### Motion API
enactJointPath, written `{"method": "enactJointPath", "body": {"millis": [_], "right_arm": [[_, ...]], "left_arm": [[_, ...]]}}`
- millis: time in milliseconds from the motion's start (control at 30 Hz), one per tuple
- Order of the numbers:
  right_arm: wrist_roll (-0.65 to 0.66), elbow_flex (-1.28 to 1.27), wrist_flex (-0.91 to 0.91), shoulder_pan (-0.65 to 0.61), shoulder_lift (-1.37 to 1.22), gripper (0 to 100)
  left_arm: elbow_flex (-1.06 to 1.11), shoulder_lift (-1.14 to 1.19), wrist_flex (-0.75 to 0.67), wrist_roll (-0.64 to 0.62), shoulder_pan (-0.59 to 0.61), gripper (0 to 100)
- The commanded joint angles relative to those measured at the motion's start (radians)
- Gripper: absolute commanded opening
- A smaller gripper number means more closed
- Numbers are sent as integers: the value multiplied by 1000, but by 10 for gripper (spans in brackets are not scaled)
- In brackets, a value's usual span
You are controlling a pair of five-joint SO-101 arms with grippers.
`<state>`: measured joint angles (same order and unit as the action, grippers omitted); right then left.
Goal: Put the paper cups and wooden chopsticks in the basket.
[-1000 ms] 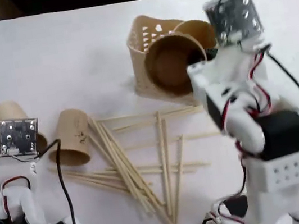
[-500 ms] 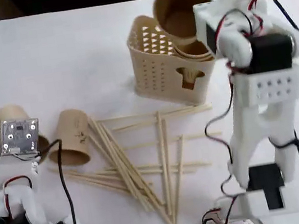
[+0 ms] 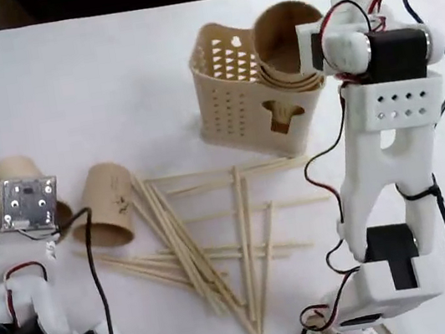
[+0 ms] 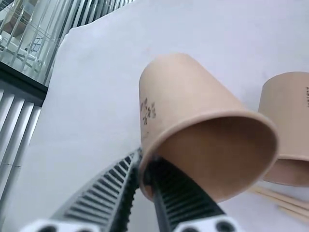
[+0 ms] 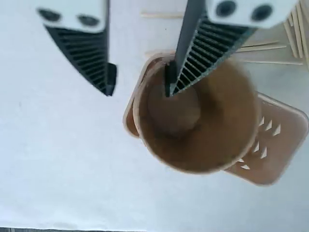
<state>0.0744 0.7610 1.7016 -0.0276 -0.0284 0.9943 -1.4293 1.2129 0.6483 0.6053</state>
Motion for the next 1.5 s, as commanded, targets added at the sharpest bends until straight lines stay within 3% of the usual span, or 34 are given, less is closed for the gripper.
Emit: {"method": "enactJointPath", "body": {"millis": [0, 133, 433, 533, 667, 833, 1100, 1467], "right_arm": [[2, 61, 18, 16, 73, 177], [3, 20, 18, 44, 191, 12], [-6, -479, -71, 188, 306, 18], [-9, -675, -191, 240, 305, 18], [-140, -911, -386, 321, 305, 18], [-155, -1103, -595, 346, 305, 18], [-157, -1209, -730, 349, 303, 18], [-157, -1212, -728, 348, 303, 18]], "left_arm": [[-64, -5, -23, -81, 4, 23], [-176, -4, -23, -183, -10, 23], [-394, 22, -38, -342, -274, 23], [-506, 117, -28, -371, -346, 23], [-664, 294, 0, -373, -452, 23], [-865, 489, 49, -373, -627, 23], [-1131, 797, 124, -373, -885, 23], [-1455, 1161, 206, -367, -1053, 23]]}}
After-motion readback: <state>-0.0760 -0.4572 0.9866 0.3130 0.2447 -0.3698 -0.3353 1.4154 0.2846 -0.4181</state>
